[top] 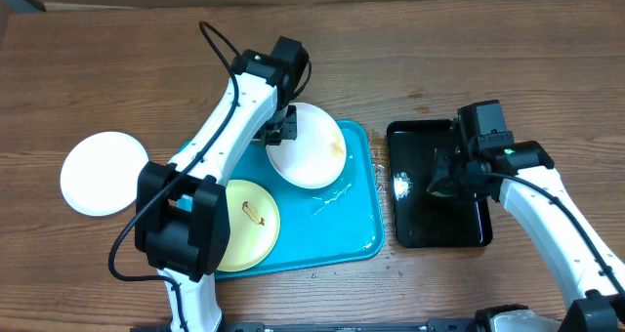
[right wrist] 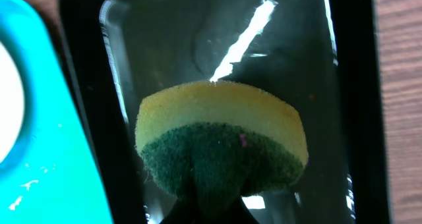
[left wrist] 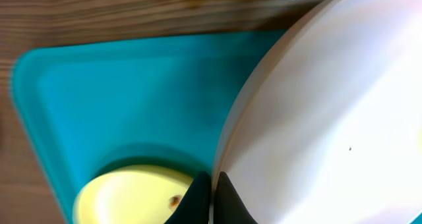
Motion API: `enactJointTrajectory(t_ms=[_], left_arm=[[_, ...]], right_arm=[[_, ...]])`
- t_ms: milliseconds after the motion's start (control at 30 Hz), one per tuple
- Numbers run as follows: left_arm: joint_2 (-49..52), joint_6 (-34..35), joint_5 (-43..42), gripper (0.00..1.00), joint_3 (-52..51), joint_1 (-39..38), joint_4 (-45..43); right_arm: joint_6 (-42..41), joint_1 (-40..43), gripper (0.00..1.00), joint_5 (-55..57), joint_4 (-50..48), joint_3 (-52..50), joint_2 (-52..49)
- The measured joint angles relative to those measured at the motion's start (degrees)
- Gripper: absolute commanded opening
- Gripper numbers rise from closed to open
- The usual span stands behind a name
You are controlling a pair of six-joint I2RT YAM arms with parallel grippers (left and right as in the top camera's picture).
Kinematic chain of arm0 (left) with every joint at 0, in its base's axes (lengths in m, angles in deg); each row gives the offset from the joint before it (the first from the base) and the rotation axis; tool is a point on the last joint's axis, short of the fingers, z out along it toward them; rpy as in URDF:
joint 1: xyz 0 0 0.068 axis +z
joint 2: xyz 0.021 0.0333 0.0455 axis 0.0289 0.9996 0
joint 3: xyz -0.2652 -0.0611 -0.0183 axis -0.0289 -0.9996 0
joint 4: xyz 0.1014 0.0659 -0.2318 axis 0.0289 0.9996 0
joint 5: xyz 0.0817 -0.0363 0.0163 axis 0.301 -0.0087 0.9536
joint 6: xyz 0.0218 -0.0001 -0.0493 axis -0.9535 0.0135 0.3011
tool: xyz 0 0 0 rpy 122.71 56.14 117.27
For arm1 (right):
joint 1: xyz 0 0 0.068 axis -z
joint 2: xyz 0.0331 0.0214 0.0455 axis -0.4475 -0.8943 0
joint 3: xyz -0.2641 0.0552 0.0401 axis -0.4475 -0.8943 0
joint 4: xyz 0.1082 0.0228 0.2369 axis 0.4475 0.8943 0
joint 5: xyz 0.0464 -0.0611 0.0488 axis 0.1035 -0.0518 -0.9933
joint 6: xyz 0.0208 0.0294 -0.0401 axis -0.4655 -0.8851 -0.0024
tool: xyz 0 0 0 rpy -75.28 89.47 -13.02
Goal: Clean dirty plates on tray and stack at the side
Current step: 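Lift the white plate with the left gripper and carry it left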
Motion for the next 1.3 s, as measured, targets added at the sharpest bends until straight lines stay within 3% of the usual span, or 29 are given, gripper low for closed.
enactJointTrajectory(t_ms=[367, 467, 533, 667, 867, 933, 1100, 1300], left_arm=[[-0.02, -0.44, 9.68, 0.04, 3.89, -2.51, 5.81], [-0.26, -0.44, 11.54, 0.04, 3.89, -4.31, 5.84], [-0.81, -0.44, 12.79, 0.04, 3.89, -5.35, 6.01], [-2.69, -0.37, 15.67, 0.04, 3.89, -6.75, 6.69], [-8.55, 1.33, 24.15, 0.04, 3.89, -12.07, 6.95], [-10.69, 2.05, 28.13, 0.04, 3.96, -15.72, 7.08], [-14.23, 2.86, 38.49, 0.04, 4.07, -24.98, 7.80], [-14.64, 3.17, 53.37, 0.04, 4.09, -33.86, 10.62]], right_arm=[[0.63, 0.92, 0.10, 1.77, -1.57, 0.00, 0.00], [1.03, 0.92, 0.14, 2.80, -1.60, 0.00, 0.00], [0.98, 0.94, 0.23, 4.02, -1.64, 0.00, 0.00], [1.36, 1.07, 0.27, 5.68, -3.17, 0.00, -0.02], [1.40, 1.14, 0.46, 6.45, -4.72, 0.00, -2.29], [1.29, 1.14, 0.67, 6.58, -4.85, 0.00, -4.28], [1.16, 1.16, 0.99, 6.78, -5.90, -0.02, -7.82], [1.57, 1.18, 1.00, 6.75, -5.64, -0.02, -7.87]])
